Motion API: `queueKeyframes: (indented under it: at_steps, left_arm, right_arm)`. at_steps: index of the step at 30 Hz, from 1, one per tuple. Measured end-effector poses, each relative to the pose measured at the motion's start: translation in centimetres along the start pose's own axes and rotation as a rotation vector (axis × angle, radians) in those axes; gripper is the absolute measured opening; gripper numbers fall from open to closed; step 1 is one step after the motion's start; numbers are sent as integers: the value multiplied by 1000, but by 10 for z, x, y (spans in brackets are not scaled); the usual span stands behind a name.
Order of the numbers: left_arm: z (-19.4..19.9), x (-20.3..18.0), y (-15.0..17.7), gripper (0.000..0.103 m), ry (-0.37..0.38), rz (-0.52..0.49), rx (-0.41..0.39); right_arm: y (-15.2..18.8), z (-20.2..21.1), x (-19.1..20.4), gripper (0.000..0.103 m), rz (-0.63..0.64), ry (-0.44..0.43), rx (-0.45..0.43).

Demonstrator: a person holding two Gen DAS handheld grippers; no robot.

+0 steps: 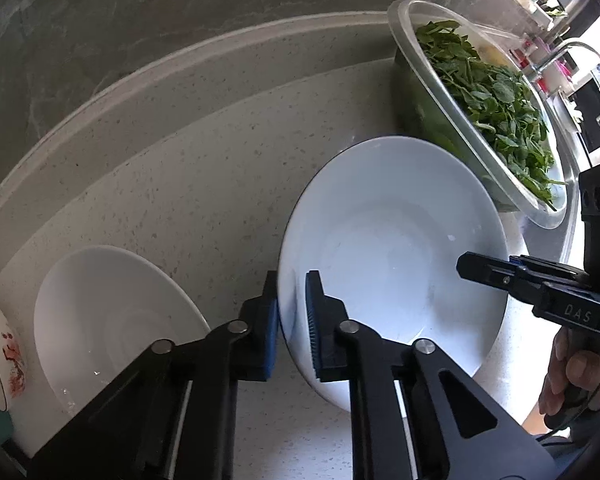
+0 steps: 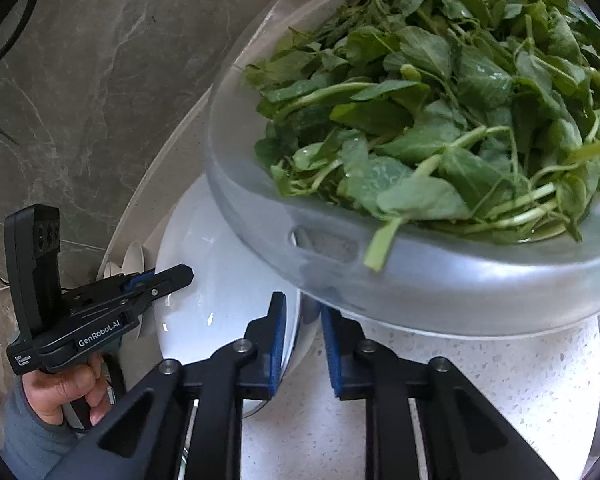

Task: Organize plates and bowls
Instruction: 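Carry the white bowl beside the plate stack, lower it, open right tool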

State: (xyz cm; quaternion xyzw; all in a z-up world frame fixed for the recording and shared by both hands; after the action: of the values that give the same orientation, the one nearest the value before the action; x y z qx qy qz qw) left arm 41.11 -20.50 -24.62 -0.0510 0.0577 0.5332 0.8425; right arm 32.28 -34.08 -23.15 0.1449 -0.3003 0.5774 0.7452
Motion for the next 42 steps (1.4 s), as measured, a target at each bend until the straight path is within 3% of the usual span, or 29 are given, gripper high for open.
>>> queueKeyframes:
  at_steps: [12,27,42]
  left_arm:
    - [-10,2,3,8,19,16,7]
    - [-3,-10,30,8,46,39,7]
    - [26,-32,85,8,94,82,-6]
  right_arm:
    - [1,4,-7,20,-1,-6,2]
    - [20,13,-13,20,-13,-6,20]
    - [52,32,4,20,15,-11,34]
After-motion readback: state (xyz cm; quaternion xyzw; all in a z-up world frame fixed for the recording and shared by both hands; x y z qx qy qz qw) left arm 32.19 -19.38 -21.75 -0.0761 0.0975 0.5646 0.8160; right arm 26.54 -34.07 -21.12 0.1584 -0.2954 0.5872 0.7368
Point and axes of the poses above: each gripper's, at about its wrist camera, not at the fingertips, and z roughly against the way its jaws point, x to its left, y to its underside, the point moved 8 cm from there along -z, roughly the way its jaws point, and after that the axes turned 11 degrees about x, right-handed, at the moved point
